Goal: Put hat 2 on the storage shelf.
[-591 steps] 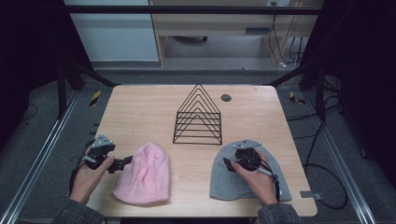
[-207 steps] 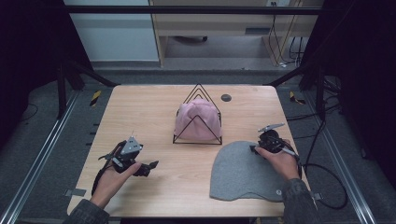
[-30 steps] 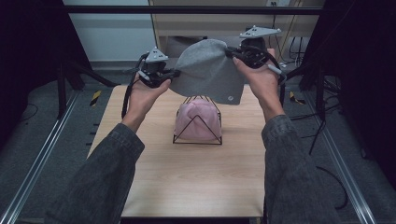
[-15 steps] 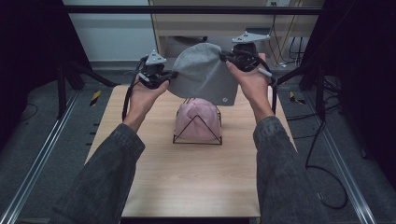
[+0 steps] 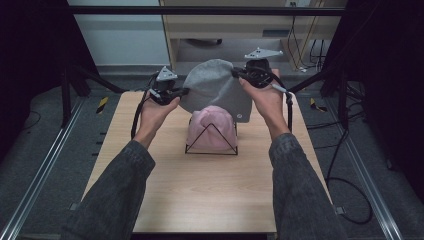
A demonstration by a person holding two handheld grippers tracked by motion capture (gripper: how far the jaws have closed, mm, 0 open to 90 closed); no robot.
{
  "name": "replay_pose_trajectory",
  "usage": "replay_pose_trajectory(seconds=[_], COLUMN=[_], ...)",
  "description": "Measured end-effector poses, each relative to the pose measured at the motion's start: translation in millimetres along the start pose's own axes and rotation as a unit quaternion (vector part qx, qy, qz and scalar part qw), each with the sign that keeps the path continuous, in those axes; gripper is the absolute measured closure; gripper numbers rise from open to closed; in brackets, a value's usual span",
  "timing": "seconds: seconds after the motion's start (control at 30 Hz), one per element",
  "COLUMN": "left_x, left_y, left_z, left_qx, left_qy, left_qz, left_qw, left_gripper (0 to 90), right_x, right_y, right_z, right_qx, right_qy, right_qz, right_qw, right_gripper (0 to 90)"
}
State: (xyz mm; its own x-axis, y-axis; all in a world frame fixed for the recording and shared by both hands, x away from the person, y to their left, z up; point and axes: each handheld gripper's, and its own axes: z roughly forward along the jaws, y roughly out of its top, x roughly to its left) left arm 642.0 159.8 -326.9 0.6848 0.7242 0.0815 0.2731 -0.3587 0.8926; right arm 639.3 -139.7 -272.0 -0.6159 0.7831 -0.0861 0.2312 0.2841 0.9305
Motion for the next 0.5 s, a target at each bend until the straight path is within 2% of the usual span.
replay_pose_trajectory(seconds=[0.17,0.3,0.5], left_x=[-0.3,0.0,-2.8], left_y=[-12.7,-21.0,-35.2], left_z=[2.3,0.7,0.9], left_qx=[0.01,0.009,0.026], left_qy=[-0.001,-0.001,-0.007], left_qz=[-0.004,-0.011,-0.011], left_qw=[0.9999,0.9999,0.9996], left_gripper=[87.5,87.6,87.6], right_x=[5.0,8.7,15.3], right_y=[-8.8,-14.3,-22.1], right_z=[2.8,3.8,6.4], right_qx=[0.006,0.01,0.019], right_qy=[0.009,0.016,0.024], right_qz=[-0.001,-0.001,-0.002], right_qw=[0.9999,0.9998,0.9995], right_gripper=[86.1,86.0,86.0])
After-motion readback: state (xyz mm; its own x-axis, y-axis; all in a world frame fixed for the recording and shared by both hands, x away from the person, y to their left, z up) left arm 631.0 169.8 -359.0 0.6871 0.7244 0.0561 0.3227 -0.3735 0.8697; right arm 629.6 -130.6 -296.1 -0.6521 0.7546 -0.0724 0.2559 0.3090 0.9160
